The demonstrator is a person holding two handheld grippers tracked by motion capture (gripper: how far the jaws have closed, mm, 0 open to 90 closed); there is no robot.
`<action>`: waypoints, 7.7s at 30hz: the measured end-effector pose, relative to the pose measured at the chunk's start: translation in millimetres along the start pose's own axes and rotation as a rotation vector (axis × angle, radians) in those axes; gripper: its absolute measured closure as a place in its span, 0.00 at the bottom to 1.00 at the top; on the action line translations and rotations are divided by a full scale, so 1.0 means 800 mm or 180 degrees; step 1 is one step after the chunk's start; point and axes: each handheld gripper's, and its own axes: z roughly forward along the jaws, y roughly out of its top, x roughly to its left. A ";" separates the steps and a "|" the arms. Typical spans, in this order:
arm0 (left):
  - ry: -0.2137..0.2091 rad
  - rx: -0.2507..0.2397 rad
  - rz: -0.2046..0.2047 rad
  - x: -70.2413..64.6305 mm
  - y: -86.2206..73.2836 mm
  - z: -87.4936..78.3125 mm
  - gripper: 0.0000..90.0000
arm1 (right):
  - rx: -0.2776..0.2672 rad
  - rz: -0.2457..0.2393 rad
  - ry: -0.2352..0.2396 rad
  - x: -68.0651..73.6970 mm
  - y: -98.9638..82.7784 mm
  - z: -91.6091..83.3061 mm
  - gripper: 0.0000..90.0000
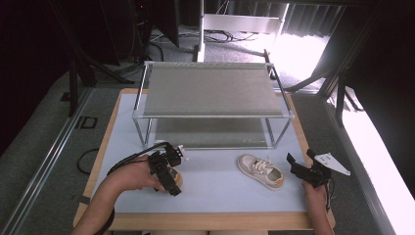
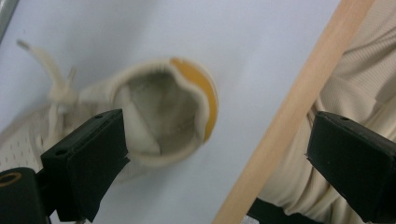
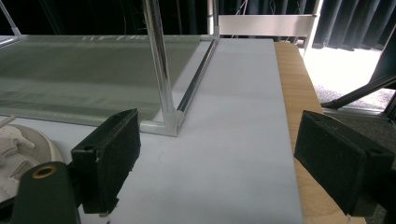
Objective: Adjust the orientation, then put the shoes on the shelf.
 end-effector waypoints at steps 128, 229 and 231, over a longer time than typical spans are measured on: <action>-0.0290 0.0509 0.1253 -0.043 0.055 0.057 0.73 | 0.2567 -0.2248 0.1712 0.039 0.082 -0.012 0.19; 0.0041 -0.0434 0.2186 -0.028 0.076 0.030 0.88 | 0.2602 -0.3414 0.2617 0.226 0.121 0.047 0.83; 0.0091 -0.0498 0.2297 -0.020 0.080 0.031 0.88 | 0.2571 -0.3397 0.2595 0.226 0.123 0.051 0.82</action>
